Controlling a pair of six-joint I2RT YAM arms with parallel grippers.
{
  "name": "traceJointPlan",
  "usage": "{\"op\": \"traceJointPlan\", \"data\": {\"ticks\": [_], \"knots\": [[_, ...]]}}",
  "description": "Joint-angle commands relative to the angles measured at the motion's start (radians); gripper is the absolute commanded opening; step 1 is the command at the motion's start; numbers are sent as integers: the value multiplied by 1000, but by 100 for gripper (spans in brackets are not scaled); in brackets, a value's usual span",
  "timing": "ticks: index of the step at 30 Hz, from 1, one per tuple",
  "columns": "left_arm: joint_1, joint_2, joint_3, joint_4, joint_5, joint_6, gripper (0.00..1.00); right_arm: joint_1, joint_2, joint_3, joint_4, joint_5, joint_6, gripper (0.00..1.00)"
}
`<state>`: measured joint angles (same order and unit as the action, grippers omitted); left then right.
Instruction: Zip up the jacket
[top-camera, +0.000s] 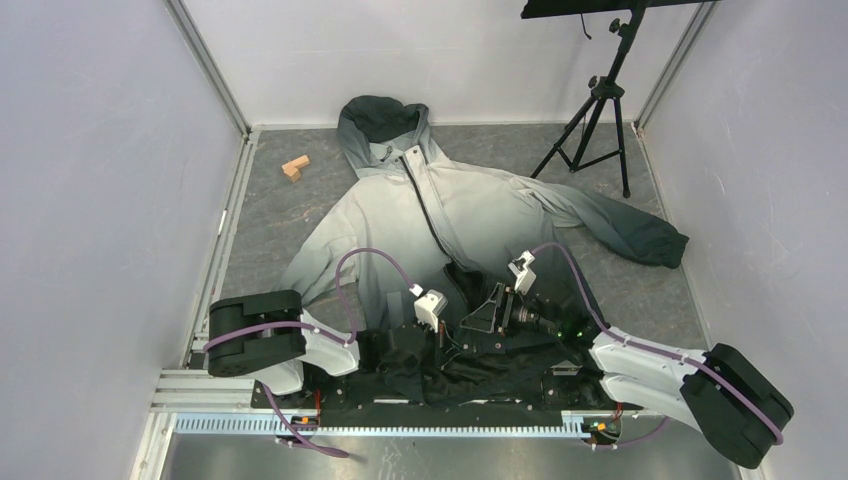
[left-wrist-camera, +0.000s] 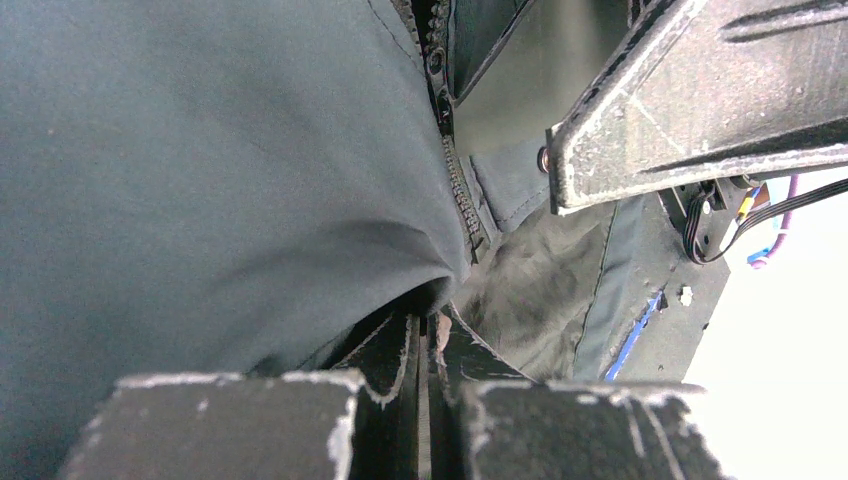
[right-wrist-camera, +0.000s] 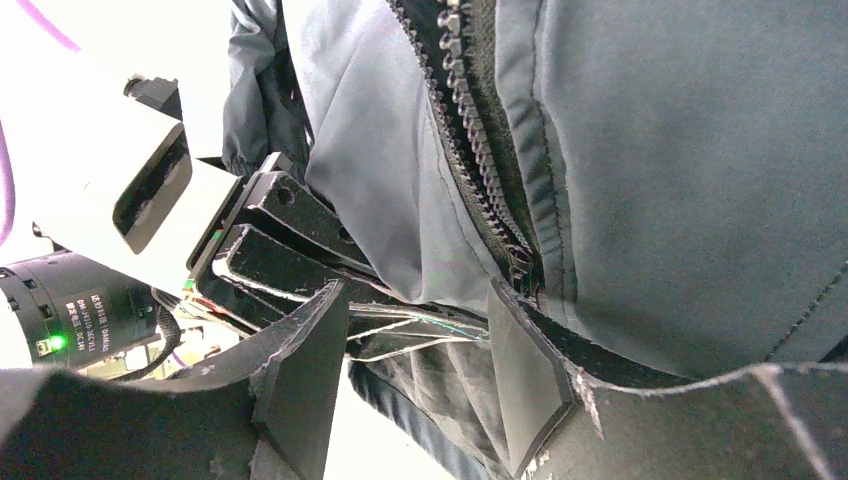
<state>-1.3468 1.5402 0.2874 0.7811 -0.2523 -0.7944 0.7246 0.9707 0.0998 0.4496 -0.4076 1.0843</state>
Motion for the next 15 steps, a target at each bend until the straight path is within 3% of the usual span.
{"op": "traceJointPlan", "data": {"ticks": [1, 7, 11, 15], "knots": [[2, 2, -4, 45, -6, 36, 2, 1, 16, 6, 22, 15, 23, 59], [2, 1, -6, 44, -7, 37, 2, 1, -5, 64, -113, 36, -58, 59], [2, -3, -10, 46, -9, 38, 2, 1, -46, 226, -415, 109, -349, 66], [2, -7, -14, 54, -12, 38, 2, 1, -65, 335, -610, 123, -707, 70]]}}
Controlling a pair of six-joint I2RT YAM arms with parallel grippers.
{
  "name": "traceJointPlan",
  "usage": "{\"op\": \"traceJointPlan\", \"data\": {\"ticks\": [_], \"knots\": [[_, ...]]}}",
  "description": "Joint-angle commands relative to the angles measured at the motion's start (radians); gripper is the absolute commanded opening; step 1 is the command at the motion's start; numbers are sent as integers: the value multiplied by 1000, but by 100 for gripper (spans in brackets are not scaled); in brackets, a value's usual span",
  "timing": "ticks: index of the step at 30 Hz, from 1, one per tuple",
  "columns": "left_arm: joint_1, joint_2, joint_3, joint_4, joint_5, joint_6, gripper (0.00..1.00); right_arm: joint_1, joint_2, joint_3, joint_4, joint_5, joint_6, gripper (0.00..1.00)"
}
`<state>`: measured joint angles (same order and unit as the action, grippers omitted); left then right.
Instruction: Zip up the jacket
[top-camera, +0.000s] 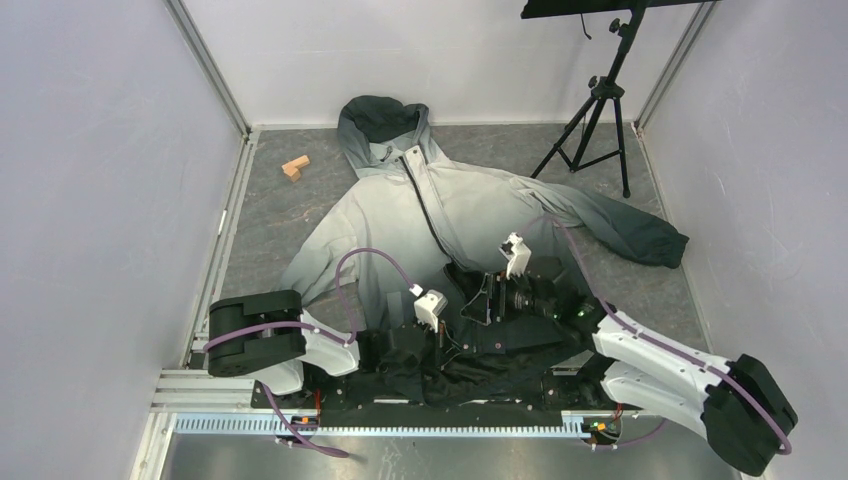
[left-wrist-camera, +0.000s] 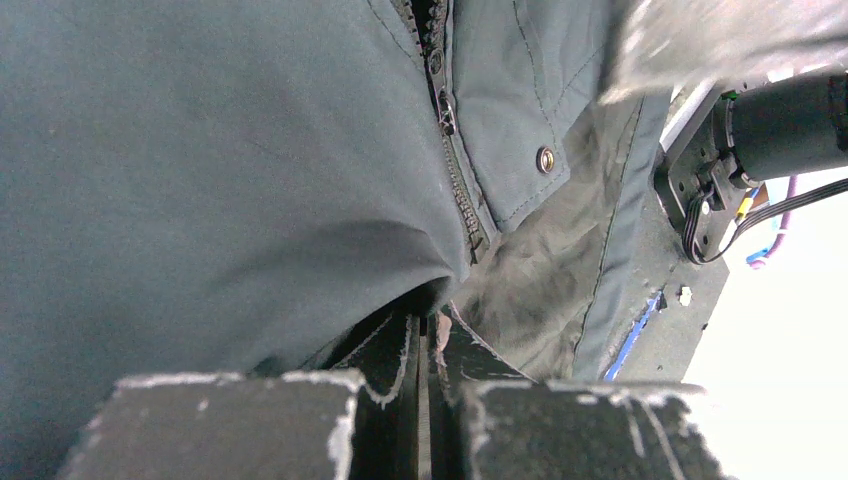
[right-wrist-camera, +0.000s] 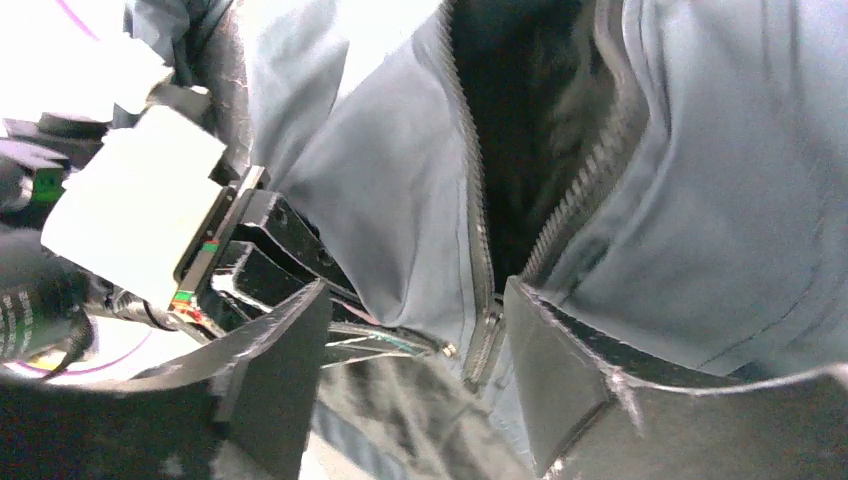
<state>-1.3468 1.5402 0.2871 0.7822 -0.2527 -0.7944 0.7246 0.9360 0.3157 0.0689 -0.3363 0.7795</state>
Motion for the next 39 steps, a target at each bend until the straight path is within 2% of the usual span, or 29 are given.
{"op": "traceJointPlan", "data": {"ticks": [1, 2, 4, 6, 8, 10, 14, 18, 19, 21, 27, 32, 39], "knots": [[2, -4, -16, 60, -11, 38, 2, 1, -29, 127, -247, 36, -486, 76], [2, -1, -16, 64, -11, 38, 2, 1, -24, 129, -253, -6, -566, 88], [2, 1, -16, 71, -10, 35, 2, 1, -4, 158, -294, -80, -754, 98], [3, -4, -21, 77, -10, 35, 2, 4, 30, 223, -382, -71, -907, 98], [2, -8, -33, 97, -11, 35, 2, 12, 53, 258, -392, -49, -980, 96], [2, -13, -47, 120, -10, 35, 2, 12, 74, 283, -409, -103, -1043, 86], [3, -21, -80, 174, -3, 45, 2, 11, 106, 313, -449, -195, -1115, 50], [2, -14, -89, 211, 13, 60, 2, 12, 85, 292, -443, -220, -1229, 39], [2, -11, -91, 220, 16, 63, 2, 12, 71, 265, -424, -239, -1287, 34], [3, -7, -95, 233, 20, 64, 2, 15, 51, 235, -412, -273, -1413, 30], [4, -7, -88, 228, 34, 88, 2, 16, 45, 230, -423, -361, -1616, 31], [3, -9, -98, 249, 40, 101, 2, 16, 85, 213, -384, -415, -1633, 36], [3, -11, -114, 280, 40, 111, 2, 16, 142, 187, -322, -349, -1618, 42]]}}
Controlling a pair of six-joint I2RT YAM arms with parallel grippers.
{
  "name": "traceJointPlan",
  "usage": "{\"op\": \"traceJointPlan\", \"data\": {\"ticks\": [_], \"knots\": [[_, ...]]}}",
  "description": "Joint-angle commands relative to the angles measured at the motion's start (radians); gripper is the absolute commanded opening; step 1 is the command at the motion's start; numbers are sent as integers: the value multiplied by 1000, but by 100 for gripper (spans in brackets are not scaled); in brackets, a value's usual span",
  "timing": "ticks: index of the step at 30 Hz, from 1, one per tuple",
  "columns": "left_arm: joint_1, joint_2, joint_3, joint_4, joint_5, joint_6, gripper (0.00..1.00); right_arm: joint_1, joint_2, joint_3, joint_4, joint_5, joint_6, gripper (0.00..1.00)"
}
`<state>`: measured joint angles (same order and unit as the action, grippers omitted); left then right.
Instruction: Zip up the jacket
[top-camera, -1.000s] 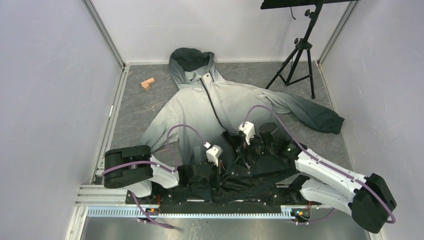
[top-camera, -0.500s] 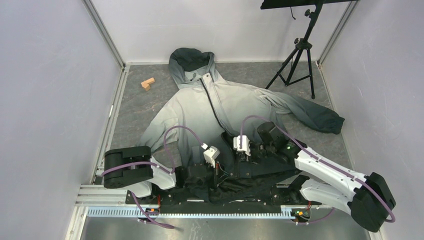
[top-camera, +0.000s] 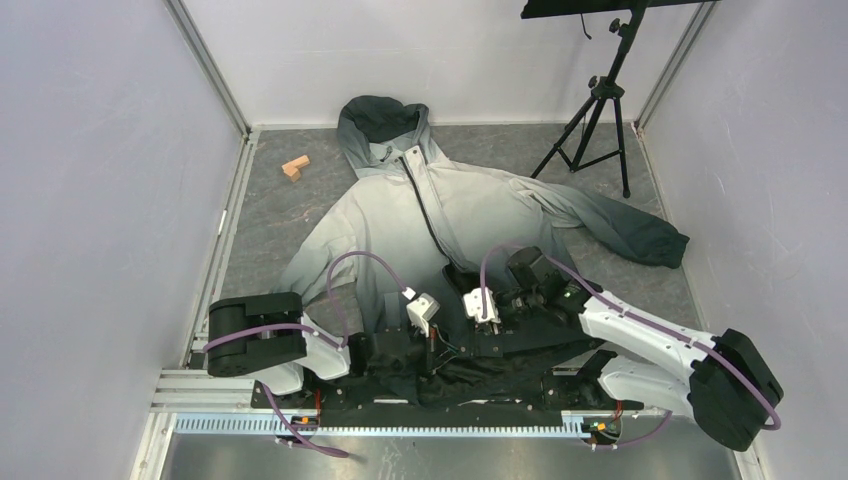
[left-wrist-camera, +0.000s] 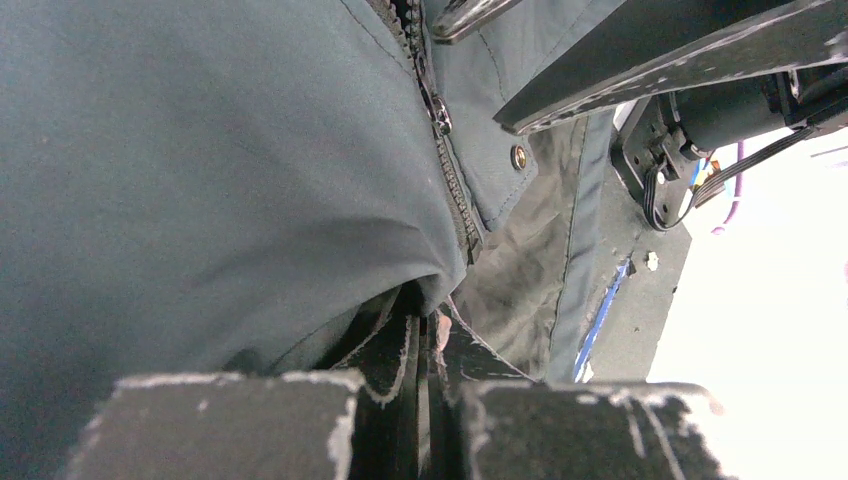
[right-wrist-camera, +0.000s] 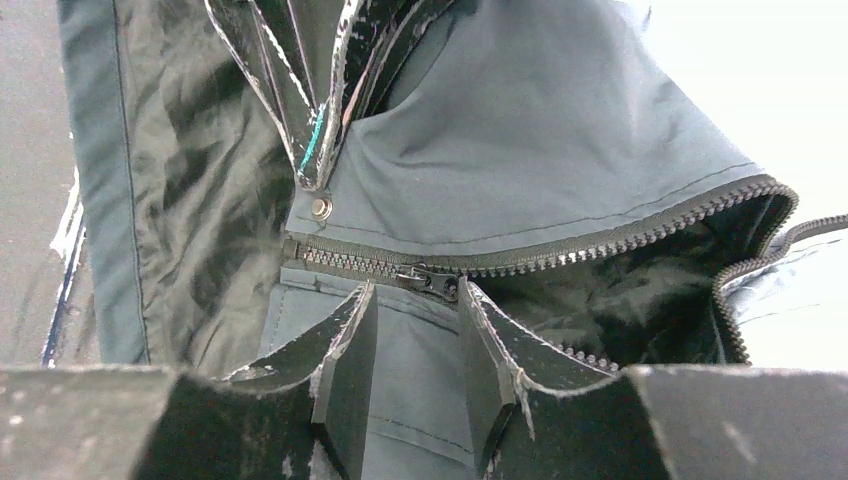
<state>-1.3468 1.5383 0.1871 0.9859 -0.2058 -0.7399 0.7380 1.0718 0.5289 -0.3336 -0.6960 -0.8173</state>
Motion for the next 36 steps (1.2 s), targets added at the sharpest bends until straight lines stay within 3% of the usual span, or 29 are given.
{"op": "traceJointPlan", "data": {"ticks": [1, 4, 13, 36], "knots": [[4, -10, -17, 78, -8, 59, 2, 3, 8, -34, 98, 17, -11, 42], [3, -11, -18, 80, -6, 62, 2, 3, 6, -52, 132, 47, 7, 49], [4, -4, -17, 91, -3, 62, 2, 3, 22, -59, 193, 71, 43, 53], [4, -8, -20, 92, -5, 62, 2, 20, 80, -55, 182, 6, 34, 47]]}}
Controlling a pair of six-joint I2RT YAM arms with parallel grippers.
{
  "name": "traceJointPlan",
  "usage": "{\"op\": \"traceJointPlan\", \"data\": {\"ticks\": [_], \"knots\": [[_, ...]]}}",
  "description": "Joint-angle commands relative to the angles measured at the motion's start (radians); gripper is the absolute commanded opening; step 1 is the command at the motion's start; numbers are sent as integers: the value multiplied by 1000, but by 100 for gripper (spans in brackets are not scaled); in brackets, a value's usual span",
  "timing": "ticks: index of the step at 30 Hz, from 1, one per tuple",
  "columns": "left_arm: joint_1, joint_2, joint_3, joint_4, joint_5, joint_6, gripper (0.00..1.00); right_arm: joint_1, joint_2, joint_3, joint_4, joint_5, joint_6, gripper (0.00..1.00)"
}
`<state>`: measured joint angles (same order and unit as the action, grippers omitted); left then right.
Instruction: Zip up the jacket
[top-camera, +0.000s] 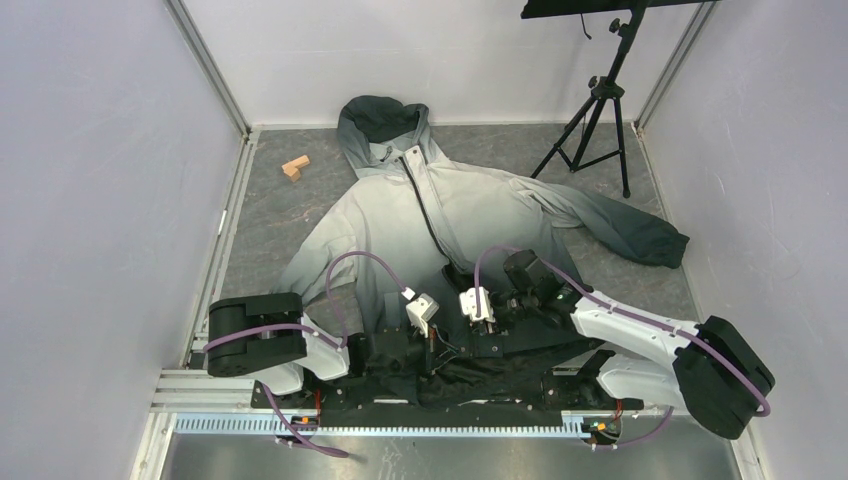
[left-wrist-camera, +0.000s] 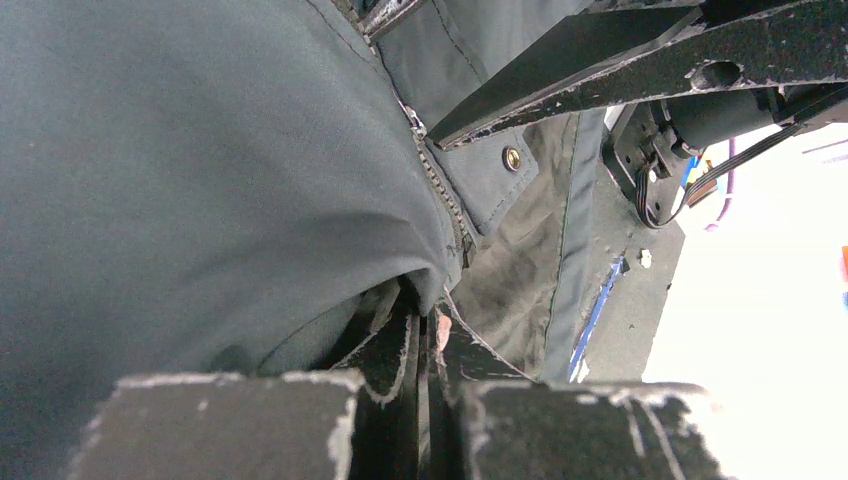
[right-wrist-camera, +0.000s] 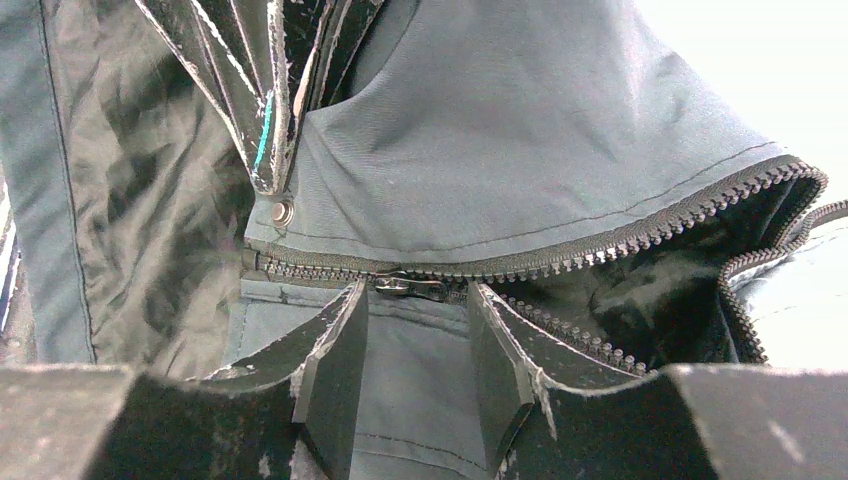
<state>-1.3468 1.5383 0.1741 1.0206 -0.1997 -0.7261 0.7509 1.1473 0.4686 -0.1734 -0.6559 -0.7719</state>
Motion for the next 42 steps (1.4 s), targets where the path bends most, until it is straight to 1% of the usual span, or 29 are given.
{"op": "traceJointPlan", "data": {"ticks": [1, 14, 24, 29, 32, 34, 37, 39, 42], "knots": [[3, -9, -7, 58, -13, 48, 2, 8, 5, 5, 20, -34, -12, 47], [4, -6, -7, 61, -15, 47, 2, 11, -39, -8, -8, -30, -29, 40], [4, -10, -13, 64, -19, 45, 2, 22, -50, -7, -54, -18, -46, 31], [4, -8, -14, 67, -19, 43, 2, 24, -67, 2, -64, 8, -45, 30], [5, -7, -14, 68, -15, 44, 2, 24, -86, 3, -46, 52, -31, 36], [4, -3, -14, 75, -15, 45, 2, 24, -95, -7, -24, 69, -35, 41], [4, 3, -20, 91, -13, 43, 2, 22, -80, -1, -17, 56, -55, 54], [3, 2, -21, 93, -13, 44, 2, 21, -66, 12, -25, 25, -71, 56], [5, -2, -22, 93, -12, 48, 2, 19, -27, 29, -28, -20, -83, 55]]}}
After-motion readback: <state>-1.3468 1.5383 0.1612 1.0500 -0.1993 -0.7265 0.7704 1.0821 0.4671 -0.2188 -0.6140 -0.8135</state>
